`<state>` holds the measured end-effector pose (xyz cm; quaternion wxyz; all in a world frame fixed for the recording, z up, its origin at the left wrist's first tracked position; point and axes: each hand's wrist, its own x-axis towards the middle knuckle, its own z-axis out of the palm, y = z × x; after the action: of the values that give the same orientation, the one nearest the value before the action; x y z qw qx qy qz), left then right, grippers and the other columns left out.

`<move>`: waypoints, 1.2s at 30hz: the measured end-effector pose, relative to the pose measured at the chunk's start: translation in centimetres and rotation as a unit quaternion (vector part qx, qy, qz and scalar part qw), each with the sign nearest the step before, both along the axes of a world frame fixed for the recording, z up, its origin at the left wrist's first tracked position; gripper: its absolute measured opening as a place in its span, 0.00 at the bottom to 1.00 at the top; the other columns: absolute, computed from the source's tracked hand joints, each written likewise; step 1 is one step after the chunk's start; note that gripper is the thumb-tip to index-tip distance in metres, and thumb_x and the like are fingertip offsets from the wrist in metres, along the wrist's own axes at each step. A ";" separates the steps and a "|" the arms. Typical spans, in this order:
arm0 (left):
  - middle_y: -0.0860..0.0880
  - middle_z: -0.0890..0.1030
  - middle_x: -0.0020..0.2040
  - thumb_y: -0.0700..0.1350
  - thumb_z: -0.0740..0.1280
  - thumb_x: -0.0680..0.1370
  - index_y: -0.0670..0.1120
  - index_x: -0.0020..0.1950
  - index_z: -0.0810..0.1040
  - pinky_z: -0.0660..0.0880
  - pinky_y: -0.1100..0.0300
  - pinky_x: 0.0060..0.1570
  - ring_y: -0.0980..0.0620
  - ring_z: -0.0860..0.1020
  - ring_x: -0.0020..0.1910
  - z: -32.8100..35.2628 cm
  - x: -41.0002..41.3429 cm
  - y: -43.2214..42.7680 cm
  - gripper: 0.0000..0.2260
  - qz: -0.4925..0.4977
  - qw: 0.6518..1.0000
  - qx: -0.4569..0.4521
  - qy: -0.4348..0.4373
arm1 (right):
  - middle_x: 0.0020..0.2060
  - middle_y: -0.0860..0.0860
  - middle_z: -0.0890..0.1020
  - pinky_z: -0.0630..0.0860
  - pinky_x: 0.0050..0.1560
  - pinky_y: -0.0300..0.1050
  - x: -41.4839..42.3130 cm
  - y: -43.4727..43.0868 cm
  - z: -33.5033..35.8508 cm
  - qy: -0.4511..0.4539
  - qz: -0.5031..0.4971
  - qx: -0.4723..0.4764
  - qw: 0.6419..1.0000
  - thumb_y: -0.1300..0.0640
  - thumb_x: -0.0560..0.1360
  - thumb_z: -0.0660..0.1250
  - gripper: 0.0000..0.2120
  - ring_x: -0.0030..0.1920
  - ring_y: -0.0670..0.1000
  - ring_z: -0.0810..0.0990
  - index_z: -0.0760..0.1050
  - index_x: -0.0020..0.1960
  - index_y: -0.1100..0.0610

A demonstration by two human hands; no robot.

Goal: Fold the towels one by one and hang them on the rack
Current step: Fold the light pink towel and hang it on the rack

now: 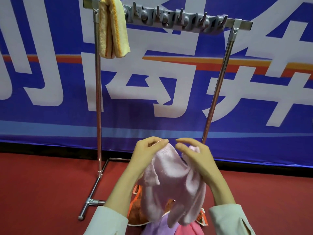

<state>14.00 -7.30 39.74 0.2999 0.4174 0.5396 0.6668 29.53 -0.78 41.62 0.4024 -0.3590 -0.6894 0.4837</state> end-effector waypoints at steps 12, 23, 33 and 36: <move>0.51 0.81 0.37 0.36 0.69 0.73 0.45 0.43 0.80 0.72 0.68 0.41 0.57 0.75 0.37 -0.6 -0.4 0.2 0.05 0.007 0.997 -0.040 0.069 | 0.31 0.53 0.76 0.73 0.37 0.39 -0.9 -0.7 0.0 0.056 0.030 0.003 0.998 0.60 0.75 0.69 0.11 0.34 0.47 0.75 0.75 0.34 0.58; 0.44 0.82 0.42 0.41 0.72 0.73 0.36 0.46 0.82 0.74 0.57 0.43 0.52 0.78 0.41 -1.1 -0.5 0.5 0.08 0.022 0.998 -0.010 -0.050 | 0.33 0.51 0.77 0.72 0.39 0.44 -0.2 1.4 -0.5 0.210 -0.194 -0.099 0.953 0.53 0.74 0.70 0.09 0.36 0.51 0.75 0.76 0.36 0.54; 0.49 0.84 0.44 0.45 0.68 0.77 0.45 0.47 0.84 0.74 0.54 0.52 0.51 0.80 0.45 -1.2 5.3 2.2 0.06 -0.013 0.997 -0.002 -0.081 | 0.37 0.58 0.82 0.80 0.42 0.47 -2.9 0.1 -0.6 0.303 -0.037 -0.248 0.920 0.46 0.80 0.60 0.21 0.37 0.55 0.82 0.81 0.45 0.62; 0.45 0.84 0.52 0.40 0.63 0.80 0.42 0.55 0.82 0.75 0.51 0.59 0.46 0.81 0.56 -0.6 4.6 2.0 0.09 -0.016 0.988 0.011 -0.151 | 0.37 0.58 0.81 0.79 0.48 0.45 -2.5 0.2 -0.4 0.426 0.095 -0.335 0.835 0.54 0.77 0.57 0.19 0.38 0.53 0.82 0.82 0.38 0.63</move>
<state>18.57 -5.32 39.13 0.3837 0.3240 0.4742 0.7231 27.03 -0.55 41.21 0.4631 -0.1632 -0.2763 0.8261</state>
